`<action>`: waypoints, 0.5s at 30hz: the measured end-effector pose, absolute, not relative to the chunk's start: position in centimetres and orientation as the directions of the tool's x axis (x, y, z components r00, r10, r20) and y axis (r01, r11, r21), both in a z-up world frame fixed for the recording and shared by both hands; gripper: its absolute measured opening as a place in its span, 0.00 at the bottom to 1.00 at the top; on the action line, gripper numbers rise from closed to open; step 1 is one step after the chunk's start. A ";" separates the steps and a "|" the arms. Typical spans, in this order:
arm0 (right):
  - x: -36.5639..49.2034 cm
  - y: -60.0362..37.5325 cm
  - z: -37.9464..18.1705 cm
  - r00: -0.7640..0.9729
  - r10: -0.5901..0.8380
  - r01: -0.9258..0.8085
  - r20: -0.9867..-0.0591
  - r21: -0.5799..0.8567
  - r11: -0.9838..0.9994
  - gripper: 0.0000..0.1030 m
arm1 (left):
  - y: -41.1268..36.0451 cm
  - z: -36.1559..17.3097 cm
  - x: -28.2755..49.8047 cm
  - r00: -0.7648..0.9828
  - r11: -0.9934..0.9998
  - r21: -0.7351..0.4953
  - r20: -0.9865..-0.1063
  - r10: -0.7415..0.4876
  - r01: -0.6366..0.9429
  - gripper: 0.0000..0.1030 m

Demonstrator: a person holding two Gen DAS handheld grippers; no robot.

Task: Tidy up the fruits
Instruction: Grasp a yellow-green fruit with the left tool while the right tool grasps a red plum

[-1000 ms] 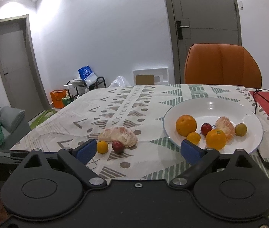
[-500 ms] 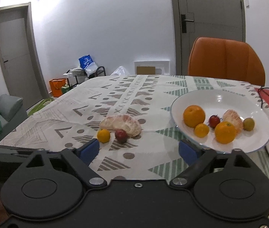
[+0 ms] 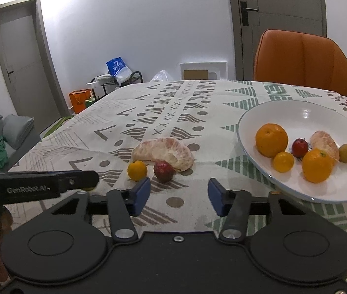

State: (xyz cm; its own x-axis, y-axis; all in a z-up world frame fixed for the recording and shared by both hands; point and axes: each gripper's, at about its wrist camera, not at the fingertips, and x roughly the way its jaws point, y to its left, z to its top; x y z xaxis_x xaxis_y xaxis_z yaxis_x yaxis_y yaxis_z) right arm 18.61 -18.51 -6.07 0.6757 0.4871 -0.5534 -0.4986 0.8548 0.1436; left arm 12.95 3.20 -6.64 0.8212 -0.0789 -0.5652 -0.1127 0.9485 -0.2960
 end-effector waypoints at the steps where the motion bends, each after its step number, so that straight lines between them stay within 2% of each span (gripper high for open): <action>1: 18.8 -18.4 -6.1 0.673 0.487 -0.499 -0.556 0.145 0.854 0.46 | 3.4 -6.6 13.0 0.822 0.948 -0.296 -0.565 -0.074 -0.118 0.25; 7: 19.6 -17.2 -6.2 0.664 0.491 -0.515 -0.564 0.131 0.847 0.45 | 4.5 -6.5 13.1 0.826 0.944 -0.299 -0.561 -0.056 -0.140 0.25; 10: 20.1 -16.4 -6.3 0.657 0.493 -0.523 -0.570 0.127 0.843 0.41 | 4.8 -6.4 13.0 0.829 0.943 -0.301 -0.557 -0.052 -0.143 0.25; 13: 20.6 -15.8 -6.8 0.643 0.497 -0.529 -0.582 0.131 0.838 0.29 | 5.0 -6.3 13.0 0.832 0.940 -0.309 -0.552 -0.054 -0.144 0.25; 14: 20.9 -15.6 -7.0 0.638 0.496 -0.527 -0.589 0.136 0.839 0.18 | 5.0 -6.2 13.0 0.833 0.940 -0.309 -0.550 -0.055 -0.142 0.25; 15: 20.9 -15.6 -7.0 0.638 0.496 -0.525 -0.589 0.139 0.840 0.17 | 5.0 -6.0 13.0 0.835 0.941 -0.307 -0.548 -0.055 -0.139 0.25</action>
